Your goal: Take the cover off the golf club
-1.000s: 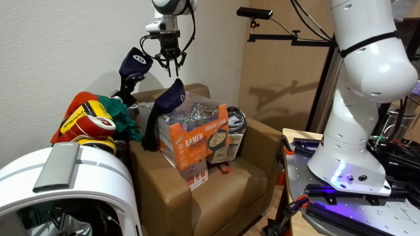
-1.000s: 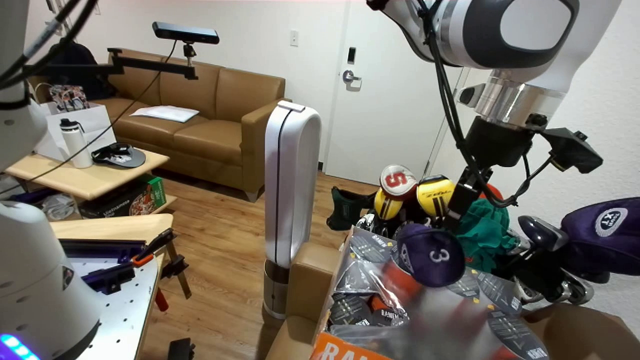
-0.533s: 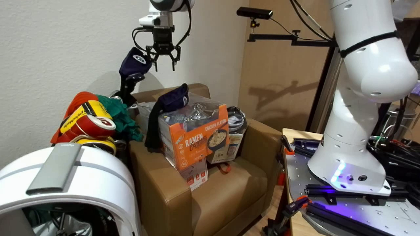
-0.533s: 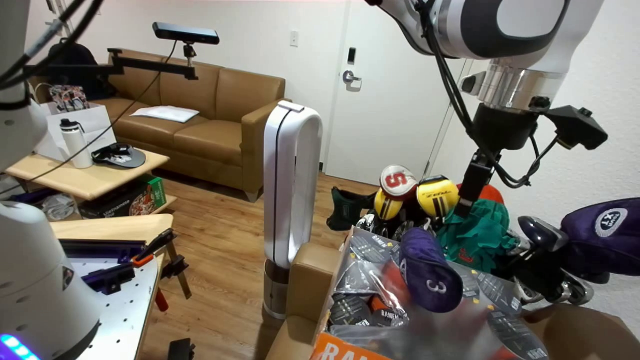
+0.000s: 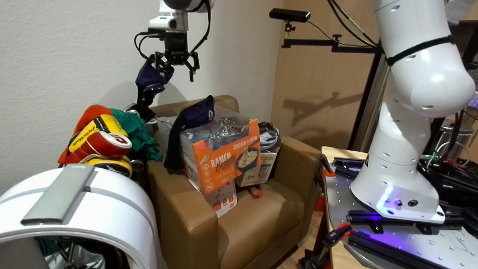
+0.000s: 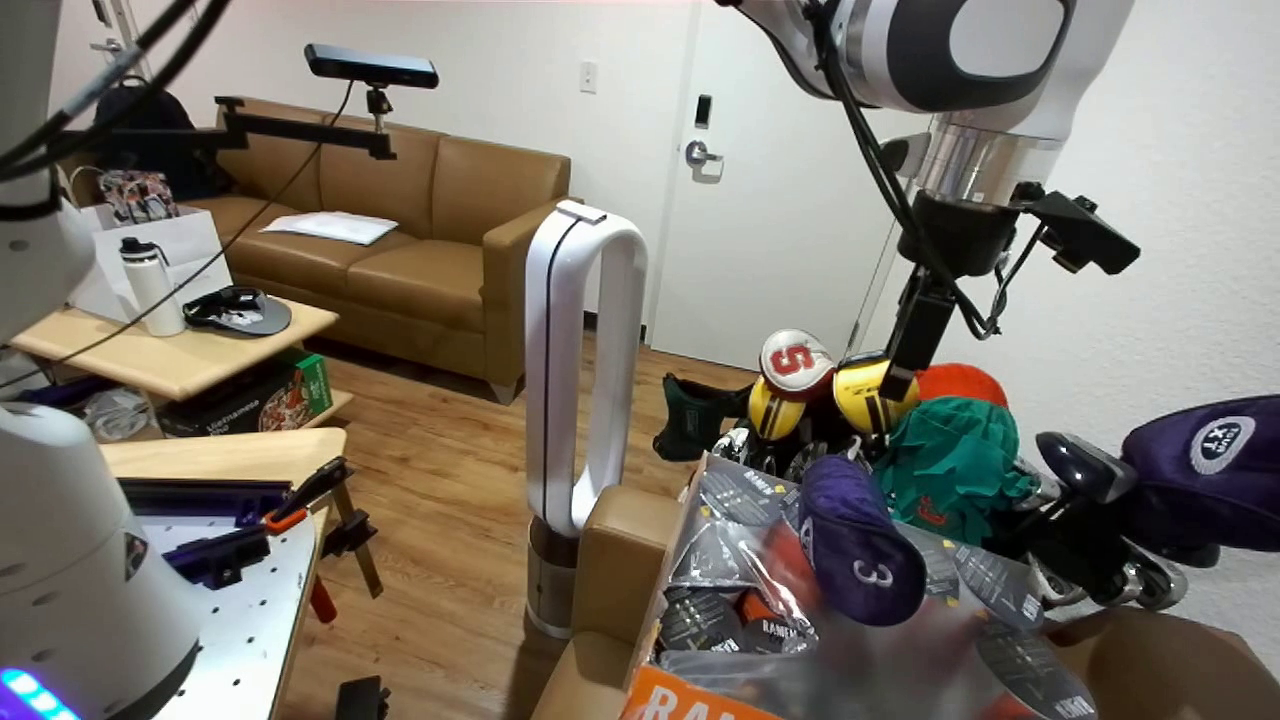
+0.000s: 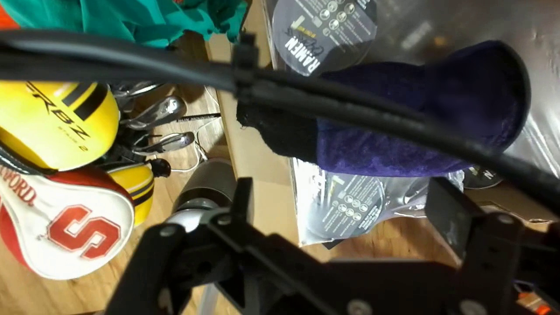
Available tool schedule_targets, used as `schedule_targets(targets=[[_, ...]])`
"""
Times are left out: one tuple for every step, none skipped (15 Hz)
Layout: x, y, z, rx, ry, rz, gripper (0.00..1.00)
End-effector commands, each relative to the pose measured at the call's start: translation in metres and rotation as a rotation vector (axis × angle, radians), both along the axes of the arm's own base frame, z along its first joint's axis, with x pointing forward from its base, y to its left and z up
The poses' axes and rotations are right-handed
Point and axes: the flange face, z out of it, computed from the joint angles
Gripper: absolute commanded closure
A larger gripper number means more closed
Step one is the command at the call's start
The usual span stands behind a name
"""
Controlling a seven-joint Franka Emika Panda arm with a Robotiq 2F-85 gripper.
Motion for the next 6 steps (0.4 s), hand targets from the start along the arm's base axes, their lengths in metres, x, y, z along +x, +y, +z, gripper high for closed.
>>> schedule_targets(targets=[[-0.0069,0.0003,-0.0073,0.045,0.052,0.160,0.00],[-0.0070,-0.0011,-0.0098,0.060,0.053,0.191,0.00],[-0.0039,0.0039,-0.0071,0.018,0.044,0.120,0.00],[-0.0041,0.0033,-0.0091,0.023,0.048,0.144,0.00],[-0.0041,0.0022,-0.0105,0.024,0.050,0.155,0.00],[-0.0040,0.0013,-0.0115,0.025,0.051,0.159,0.00]])
